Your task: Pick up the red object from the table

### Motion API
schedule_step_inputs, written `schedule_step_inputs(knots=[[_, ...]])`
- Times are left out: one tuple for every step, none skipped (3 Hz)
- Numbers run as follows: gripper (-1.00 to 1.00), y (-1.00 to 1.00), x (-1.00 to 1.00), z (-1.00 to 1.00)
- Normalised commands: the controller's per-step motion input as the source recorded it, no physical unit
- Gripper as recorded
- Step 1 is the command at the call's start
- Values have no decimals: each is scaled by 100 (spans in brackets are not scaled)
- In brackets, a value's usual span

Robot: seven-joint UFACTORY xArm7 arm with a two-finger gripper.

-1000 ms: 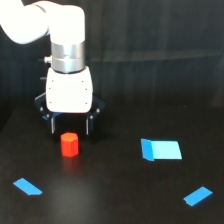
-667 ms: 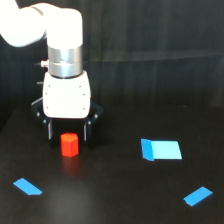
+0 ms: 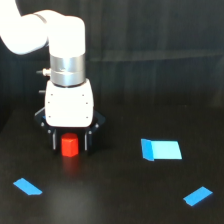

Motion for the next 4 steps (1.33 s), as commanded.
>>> schedule_step_inputs(knots=[[-97, 18, -4, 29], [-100, 12, -2, 20], [-100, -12, -7, 34], [-100, -12, 3, 53]])
